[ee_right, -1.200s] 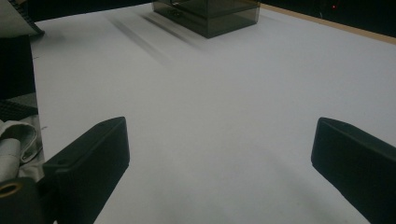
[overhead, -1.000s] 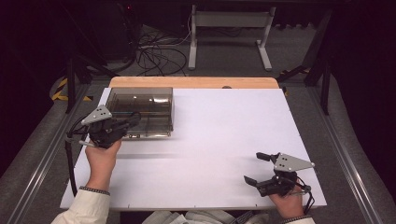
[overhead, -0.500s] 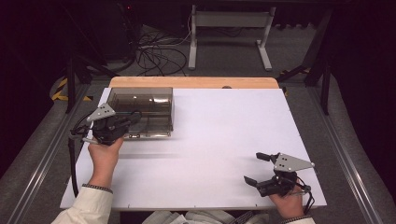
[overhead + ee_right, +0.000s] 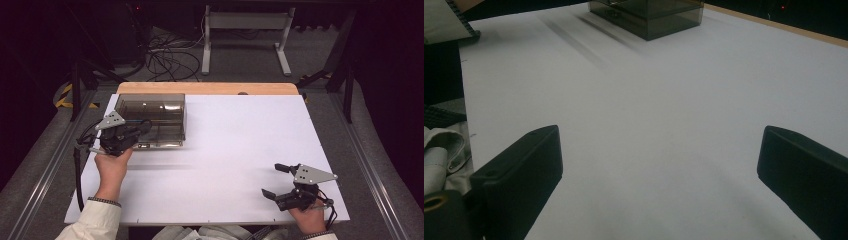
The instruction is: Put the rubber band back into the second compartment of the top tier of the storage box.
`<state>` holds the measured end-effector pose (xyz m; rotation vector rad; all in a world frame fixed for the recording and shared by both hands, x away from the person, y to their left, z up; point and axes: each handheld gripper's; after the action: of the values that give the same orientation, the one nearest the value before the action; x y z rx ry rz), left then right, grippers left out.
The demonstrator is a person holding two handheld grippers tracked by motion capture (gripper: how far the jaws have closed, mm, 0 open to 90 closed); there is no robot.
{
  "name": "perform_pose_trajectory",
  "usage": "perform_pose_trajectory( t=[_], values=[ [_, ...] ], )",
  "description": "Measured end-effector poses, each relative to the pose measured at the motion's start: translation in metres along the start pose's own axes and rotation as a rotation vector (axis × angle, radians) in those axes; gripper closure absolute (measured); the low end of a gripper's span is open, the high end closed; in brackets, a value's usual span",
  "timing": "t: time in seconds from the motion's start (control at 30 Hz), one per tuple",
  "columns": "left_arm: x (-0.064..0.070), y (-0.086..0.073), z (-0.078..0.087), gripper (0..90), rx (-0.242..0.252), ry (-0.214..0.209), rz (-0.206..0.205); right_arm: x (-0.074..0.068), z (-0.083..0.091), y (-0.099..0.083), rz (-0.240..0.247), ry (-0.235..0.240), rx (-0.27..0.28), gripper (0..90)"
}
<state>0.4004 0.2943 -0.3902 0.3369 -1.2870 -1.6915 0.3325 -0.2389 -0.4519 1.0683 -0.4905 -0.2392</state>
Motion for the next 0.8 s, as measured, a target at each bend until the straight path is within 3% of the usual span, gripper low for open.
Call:
perform_pose_trajectory(
  t=[0.8],
  values=[
    [-0.0047, -0.0035, -0.009, 85.0, -0.104, 0.02, 0.033, -0.0001, -0.0009, -0.0001, -0.002, 0.007, 0.0, 4.9]
  ],
)
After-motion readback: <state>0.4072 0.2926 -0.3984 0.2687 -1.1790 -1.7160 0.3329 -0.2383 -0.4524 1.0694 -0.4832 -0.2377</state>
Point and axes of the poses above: each handheld gripper's, and its own axes: z roughly backward along the jaws, y roughly out of its top, x roughly to its right, and after that the axes turned 15 degrees about z, right-handed
